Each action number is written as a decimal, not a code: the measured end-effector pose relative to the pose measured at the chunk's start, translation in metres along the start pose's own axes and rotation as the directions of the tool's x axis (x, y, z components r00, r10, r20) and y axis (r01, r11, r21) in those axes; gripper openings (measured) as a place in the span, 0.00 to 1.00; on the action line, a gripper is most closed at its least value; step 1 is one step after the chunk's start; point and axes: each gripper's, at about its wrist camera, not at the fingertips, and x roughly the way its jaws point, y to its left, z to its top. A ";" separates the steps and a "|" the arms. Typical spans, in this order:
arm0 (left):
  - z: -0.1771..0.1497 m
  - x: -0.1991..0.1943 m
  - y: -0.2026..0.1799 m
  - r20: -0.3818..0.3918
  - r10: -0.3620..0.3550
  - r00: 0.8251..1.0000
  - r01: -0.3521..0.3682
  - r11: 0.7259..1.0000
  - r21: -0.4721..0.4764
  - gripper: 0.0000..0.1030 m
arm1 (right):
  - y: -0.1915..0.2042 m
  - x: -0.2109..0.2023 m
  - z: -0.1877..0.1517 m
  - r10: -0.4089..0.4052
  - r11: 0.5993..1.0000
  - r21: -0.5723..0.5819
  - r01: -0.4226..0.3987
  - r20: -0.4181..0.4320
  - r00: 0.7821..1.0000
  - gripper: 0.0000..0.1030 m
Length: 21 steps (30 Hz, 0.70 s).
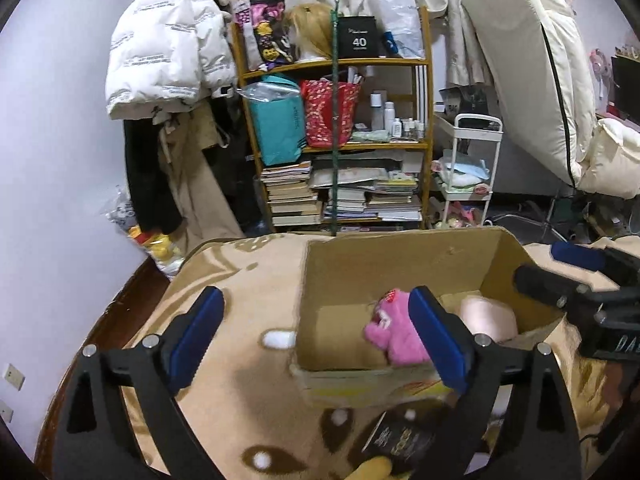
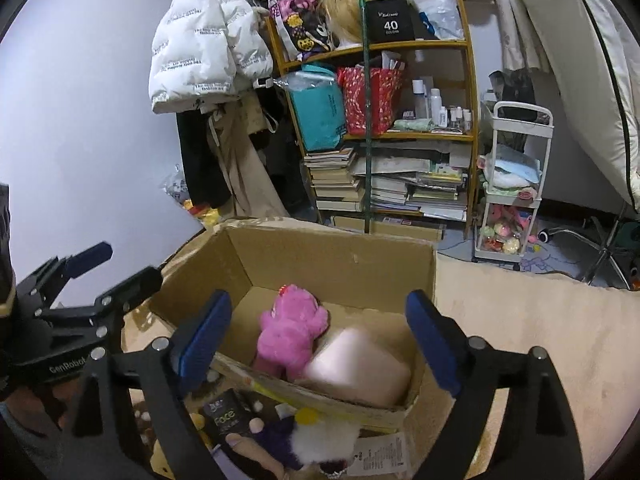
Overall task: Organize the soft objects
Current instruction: 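Lower both plushes into the box and open both tools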
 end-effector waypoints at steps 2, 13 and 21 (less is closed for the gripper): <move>-0.002 -0.008 0.004 -0.003 0.011 1.000 -0.011 1.000 -0.004 0.91 | 0.003 -0.009 0.000 -0.016 1.000 -0.011 0.016 0.003 1.000 0.98; -0.014 -0.057 0.016 -0.021 0.004 1.000 -0.005 1.000 -0.031 0.97 | 0.020 -0.057 -0.024 -0.023 1.000 -0.013 0.023 -0.033 0.999 1.00; -0.036 -0.085 0.018 -0.080 -0.001 0.997 -0.002 0.999 -0.040 0.97 | 0.033 -0.085 -0.057 -0.033 0.999 -0.001 0.033 -0.092 0.995 1.00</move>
